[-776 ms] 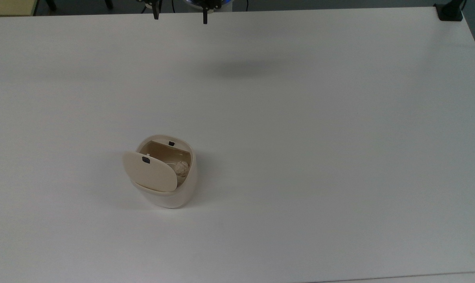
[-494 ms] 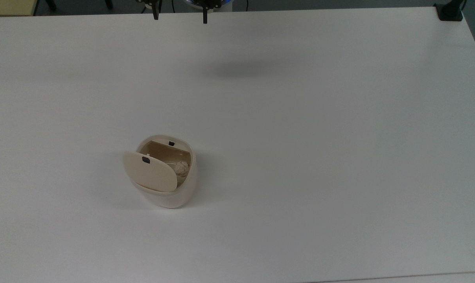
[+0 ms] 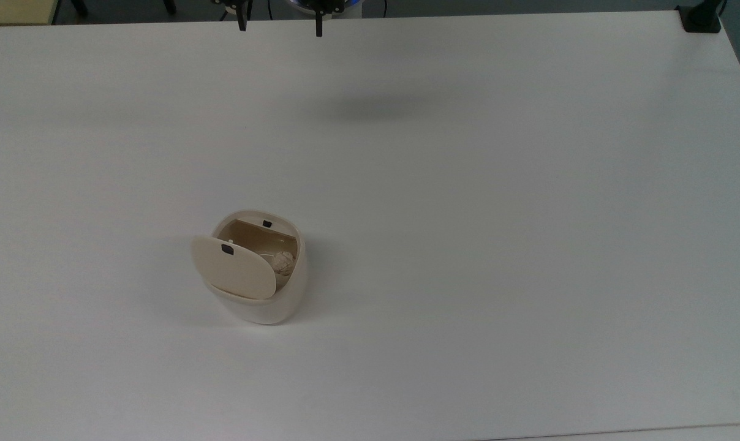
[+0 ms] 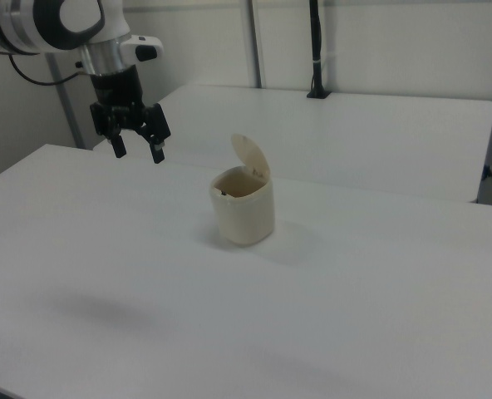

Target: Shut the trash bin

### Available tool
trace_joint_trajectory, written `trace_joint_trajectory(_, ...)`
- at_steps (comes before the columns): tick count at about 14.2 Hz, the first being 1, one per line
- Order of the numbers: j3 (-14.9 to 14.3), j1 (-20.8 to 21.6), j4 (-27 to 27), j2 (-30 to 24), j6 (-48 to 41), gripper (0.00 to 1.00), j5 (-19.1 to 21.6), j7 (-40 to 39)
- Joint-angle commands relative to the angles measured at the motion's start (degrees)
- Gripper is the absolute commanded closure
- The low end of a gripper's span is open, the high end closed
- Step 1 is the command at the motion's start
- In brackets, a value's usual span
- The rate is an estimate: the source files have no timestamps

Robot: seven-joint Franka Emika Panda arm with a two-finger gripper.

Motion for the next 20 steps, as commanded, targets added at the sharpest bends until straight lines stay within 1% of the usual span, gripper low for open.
trace_joint_trajectory(1, -0.15, -0.03, -1.1, -0.99, 1.01, 0.02, -0.85, -1.54)
trace_joint_trajectory(2, -0.15, -0.03, -1.1, -0.82, 1.1, 0.1, -0.85, -1.72)
trace_joint_trajectory(5, -0.15, 0.05, -1.1, -0.29, 2.85, 0.53, -0.76, -4.79)
trace_joint_trajectory(6, -0.24, 0.14, -1.1, 0.32, 3.55, 0.71, -0.76, -4.79)
trace_joint_trajectory(9, -0.15, 0.23, -0.4, 1.2, 4.79, 1.0, -0.94, -4.18)
trace_joint_trajectory(12, -0.24, 0.05, 0.92, 3.13, 7.5, 1.0, -0.85, -3.83)
trace_joint_trajectory(14, -0.24, -0.21, 1.01, 4.54, 12.41, 1.0, -0.85, -0.85)
trace_joint_trajectory(15, -0.41, -0.3, 1.01, 5.41, 16.79, 1.0, -1.02, 2.12)
trace_joint_trajectory(17, -0.76, -0.3, 1.09, 7.52, 21.99, 1.0, -1.2, 6.17)
trace_joint_trajectory(18, -0.85, -0.47, 1.1, 7.88, 23.67, 1.0, -1.2, 6.71)
trace_joint_trajectory(20, -0.85, -1.96, 2.85, 10.33, 28.06, 1.0, -1.2, 6.9)
